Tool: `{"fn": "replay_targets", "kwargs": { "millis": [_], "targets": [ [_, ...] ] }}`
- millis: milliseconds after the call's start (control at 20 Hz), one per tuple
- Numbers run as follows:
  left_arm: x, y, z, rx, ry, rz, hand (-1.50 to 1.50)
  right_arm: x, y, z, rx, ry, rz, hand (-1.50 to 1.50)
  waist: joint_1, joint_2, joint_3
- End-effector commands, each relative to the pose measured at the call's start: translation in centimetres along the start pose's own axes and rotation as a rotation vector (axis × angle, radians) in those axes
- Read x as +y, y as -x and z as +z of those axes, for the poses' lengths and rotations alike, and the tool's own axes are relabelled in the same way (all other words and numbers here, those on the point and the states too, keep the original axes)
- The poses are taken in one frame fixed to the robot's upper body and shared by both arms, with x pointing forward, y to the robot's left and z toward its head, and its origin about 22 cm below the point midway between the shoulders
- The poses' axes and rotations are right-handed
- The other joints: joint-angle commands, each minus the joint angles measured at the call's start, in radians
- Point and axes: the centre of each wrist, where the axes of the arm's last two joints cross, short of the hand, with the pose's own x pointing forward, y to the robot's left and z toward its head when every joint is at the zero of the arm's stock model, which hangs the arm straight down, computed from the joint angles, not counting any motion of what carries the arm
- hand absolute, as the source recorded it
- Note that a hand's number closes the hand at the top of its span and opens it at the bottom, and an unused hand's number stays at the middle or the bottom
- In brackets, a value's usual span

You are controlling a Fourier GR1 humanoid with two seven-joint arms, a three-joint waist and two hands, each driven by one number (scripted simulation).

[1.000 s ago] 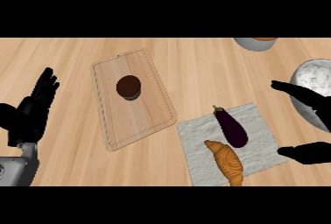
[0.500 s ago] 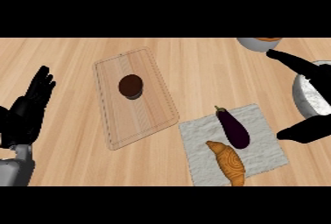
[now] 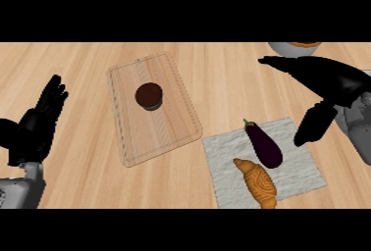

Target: Pick the eggplant from the placemat and place it in the bowl

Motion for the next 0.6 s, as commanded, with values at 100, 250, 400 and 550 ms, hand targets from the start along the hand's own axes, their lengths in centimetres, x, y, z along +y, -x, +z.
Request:
{"fn": "replay_targets", "kwargs": {
  "millis": [100,250,400,550],
  "targets": [
    [0.1,0.4,-0.5,0.004,-0.004,-0.013,0.0,1.3,-1.9,-4.7,0.066,-0.225,0.082,-1.5,-0.001,0.004,0.001],
    [1.2,0.6,0.0,0.003,-0.013,0.003,0.0,0.4,-1.0,-5.5,0.044,-0.289,0.066,-1.5,-0.008,0.0,0.001],
    [-0.6,-0.4,-0.1,-0.005,-0.004,0.013,0.0,1.3,-1.5,-6.6,0.103,-0.397,0.146,-1.5,-0.009,-0.001,0.001],
    [0.2,-0.1,-0.7,-0.007,-0.021,0.003,0.0,3.2,-0.5,-7.3,0.122,-0.464,0.163,-1.5,-0.016,-0.001,0.001]
  ]
}}
